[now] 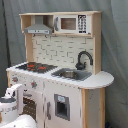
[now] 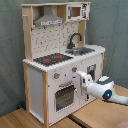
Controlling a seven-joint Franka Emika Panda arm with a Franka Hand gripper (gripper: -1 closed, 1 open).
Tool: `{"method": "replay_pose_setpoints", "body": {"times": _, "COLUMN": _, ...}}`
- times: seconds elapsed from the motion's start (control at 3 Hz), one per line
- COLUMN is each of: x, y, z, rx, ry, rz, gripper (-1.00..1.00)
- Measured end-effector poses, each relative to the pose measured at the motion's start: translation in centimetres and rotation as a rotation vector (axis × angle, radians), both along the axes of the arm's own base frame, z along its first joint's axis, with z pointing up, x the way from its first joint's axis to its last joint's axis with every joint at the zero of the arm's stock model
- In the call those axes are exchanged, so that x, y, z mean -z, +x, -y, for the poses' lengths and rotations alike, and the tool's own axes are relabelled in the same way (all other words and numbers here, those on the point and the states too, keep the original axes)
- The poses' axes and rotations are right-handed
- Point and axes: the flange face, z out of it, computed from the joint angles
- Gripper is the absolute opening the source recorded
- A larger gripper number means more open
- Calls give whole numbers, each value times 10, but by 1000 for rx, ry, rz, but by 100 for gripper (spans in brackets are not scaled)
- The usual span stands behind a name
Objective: Play with the kitchen
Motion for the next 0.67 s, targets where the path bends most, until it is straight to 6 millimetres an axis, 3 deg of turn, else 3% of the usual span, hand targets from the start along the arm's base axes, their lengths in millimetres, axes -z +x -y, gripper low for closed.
{"method": "replay_pose_setpoints", "body": {"times": 0.67, "x": 9, "y": 31, "z": -5, "rx": -16, "ry": -45, "rz": -27, "gripper": 100}}
